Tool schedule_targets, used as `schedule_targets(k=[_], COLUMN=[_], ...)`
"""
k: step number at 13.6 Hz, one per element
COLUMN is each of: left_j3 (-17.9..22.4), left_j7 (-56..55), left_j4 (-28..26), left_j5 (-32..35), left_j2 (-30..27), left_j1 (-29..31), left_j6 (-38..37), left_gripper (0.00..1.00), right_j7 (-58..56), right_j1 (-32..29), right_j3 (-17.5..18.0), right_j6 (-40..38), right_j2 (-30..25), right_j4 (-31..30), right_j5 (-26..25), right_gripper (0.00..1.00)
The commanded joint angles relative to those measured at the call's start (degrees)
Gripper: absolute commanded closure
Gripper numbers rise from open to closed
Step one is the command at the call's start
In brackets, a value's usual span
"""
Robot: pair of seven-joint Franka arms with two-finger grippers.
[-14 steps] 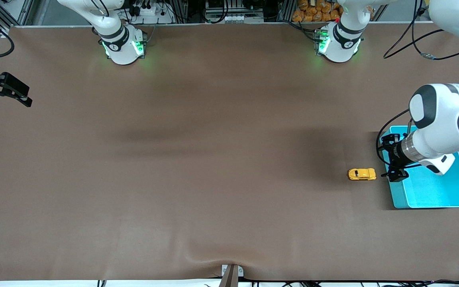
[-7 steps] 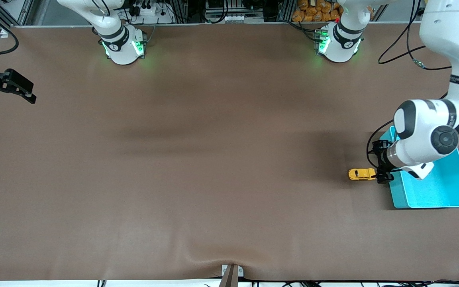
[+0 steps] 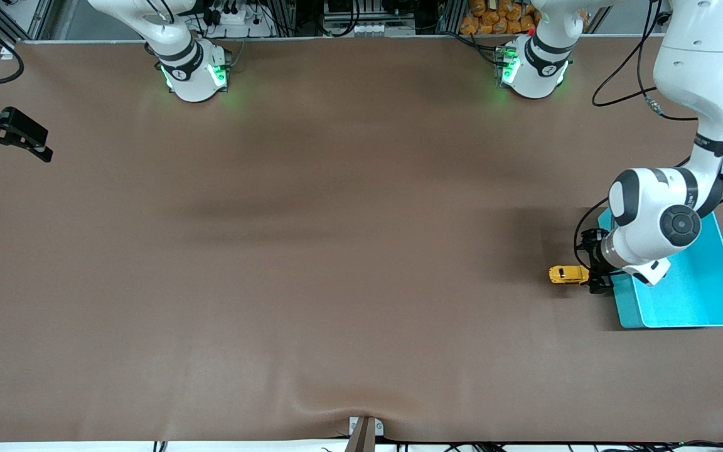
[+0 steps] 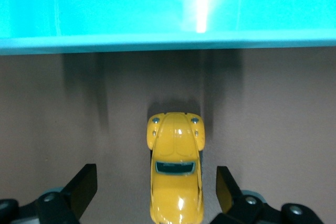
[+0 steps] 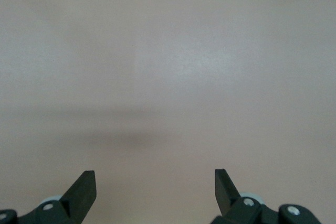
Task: Wind and store yellow beetle car
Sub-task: 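Lower the left gripper onto the yellow car and close it, then lift the car with the left gripper and carry it over the bin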
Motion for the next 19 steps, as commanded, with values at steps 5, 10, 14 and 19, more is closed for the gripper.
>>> schedule_targets(k=[5, 10, 14, 19], left_j3=[-0.2, -0.5, -1.1, -2.2], left_j7=[-1.5, -1.5, -0.7, 3.6], left_j4=[-0.2, -0.3, 0.5, 5.3], left_j5=[1.7, 1.8, 1.8, 1.8], left_j2=[2.1, -0.9, -8.0, -15.0], left_j1=[-0.5, -0.7, -0.8, -0.6], left_j6=[4.0, 2.9, -5.0, -19.4], left_gripper=[0.66, 1.0, 1.0, 1.0], right_j7=[0.4, 0.4, 0.5, 0.4], right_j1=[1.1, 0.5, 0.5, 0.6], right_j3=[-1.1, -1.2, -1.1, -1.1], right_j6=[-0.5, -1.4, -1.3, -1.0], right_j2=[-0.9, -1.3, -1.2, -1.1], right_j4=[-0.1, -0.1, -0.2, -0.4], right_j5=[-0.1, 0.0, -0.1, -0.1], right_gripper=[0.0, 0.0, 0.0, 0.0])
